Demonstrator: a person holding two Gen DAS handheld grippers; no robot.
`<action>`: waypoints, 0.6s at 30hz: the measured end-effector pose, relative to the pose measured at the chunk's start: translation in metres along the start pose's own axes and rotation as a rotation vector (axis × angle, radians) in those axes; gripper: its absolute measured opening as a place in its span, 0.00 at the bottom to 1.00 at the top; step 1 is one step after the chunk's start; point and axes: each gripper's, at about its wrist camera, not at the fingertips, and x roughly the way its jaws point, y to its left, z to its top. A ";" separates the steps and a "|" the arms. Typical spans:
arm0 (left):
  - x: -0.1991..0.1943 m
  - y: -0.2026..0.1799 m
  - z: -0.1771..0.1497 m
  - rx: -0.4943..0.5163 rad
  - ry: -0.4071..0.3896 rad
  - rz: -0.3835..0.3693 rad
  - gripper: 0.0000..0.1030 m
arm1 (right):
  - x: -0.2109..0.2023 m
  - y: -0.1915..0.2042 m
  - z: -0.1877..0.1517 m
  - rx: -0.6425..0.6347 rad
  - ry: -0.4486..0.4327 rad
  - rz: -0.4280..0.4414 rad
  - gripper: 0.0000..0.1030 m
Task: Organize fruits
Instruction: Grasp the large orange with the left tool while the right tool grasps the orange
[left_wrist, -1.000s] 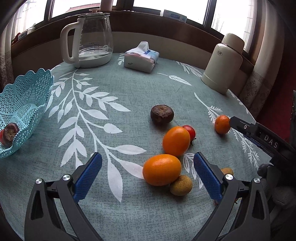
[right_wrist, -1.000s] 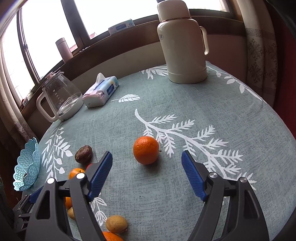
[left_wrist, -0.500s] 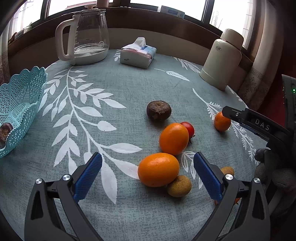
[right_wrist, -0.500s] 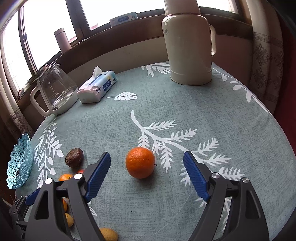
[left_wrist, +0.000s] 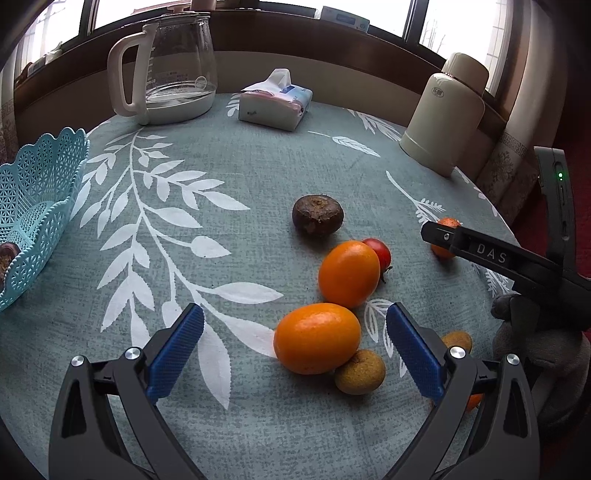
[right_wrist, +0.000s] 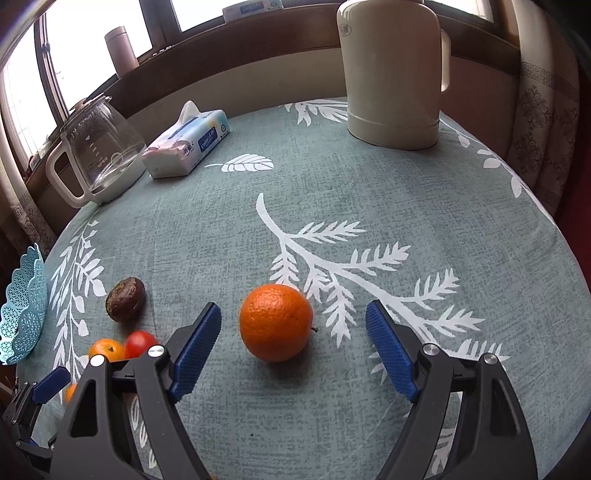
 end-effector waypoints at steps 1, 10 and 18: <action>0.000 0.000 0.000 -0.001 0.000 -0.001 0.97 | 0.001 0.000 0.000 -0.004 0.003 -0.003 0.78; 0.002 0.001 -0.001 -0.003 0.005 0.000 0.97 | 0.004 0.006 -0.001 -0.044 0.015 -0.050 0.73; 0.005 0.000 0.000 0.008 0.016 0.010 0.97 | 0.004 0.006 0.000 -0.052 0.012 -0.083 0.63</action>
